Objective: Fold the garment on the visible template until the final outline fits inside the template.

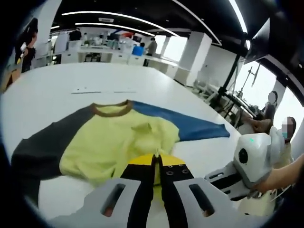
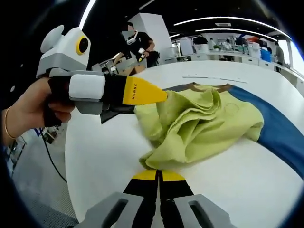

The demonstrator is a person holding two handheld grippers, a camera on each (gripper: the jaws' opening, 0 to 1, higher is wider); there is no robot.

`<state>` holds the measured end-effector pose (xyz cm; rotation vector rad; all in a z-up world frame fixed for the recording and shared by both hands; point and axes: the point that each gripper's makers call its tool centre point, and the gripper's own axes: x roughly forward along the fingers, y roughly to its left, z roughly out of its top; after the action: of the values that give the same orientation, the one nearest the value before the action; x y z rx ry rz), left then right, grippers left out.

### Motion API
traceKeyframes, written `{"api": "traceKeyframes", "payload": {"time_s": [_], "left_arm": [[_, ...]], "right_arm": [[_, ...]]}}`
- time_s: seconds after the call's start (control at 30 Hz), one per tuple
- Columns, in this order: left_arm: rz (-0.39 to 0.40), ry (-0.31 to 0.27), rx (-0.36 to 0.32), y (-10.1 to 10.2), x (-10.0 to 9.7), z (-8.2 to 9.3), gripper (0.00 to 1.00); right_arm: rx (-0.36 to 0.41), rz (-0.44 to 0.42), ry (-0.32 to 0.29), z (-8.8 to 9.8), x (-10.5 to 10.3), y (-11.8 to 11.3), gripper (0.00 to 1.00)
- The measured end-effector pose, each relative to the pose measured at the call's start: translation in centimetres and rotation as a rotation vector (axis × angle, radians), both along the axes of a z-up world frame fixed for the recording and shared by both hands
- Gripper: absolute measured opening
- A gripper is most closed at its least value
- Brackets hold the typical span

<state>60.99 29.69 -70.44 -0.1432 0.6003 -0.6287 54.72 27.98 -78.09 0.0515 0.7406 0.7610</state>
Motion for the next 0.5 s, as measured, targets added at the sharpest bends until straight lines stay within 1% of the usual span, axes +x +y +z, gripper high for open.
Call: {"api": "traceKeyframes", "payload": {"time_s": [0.13,0.3,0.4,0.5], "left_arm": [[0.007,-0.017,-0.02,0.9,-0.1,1.2,0.0],[0.02,-0.039,-0.026,2.2,-0.5,2.4,0.0],[0.021,-0.045,-0.033,2.8,-0.8,2.9,0.0],[0.01,-0.059,-0.019,3.3,-1.2,3.3,0.0]], "right_arm": [[-0.004,-0.012,-0.009,0.6,0.0,-0.8,0.0],[-0.011,-0.028,-0.025,1.4,-0.2,-2.0,0.0],[-0.012,-0.03,-0.03,1.8,-0.3,-2.4,0.0],[-0.02,-0.035,-0.036,2.3,-0.5,-3.0,0.0]]}}
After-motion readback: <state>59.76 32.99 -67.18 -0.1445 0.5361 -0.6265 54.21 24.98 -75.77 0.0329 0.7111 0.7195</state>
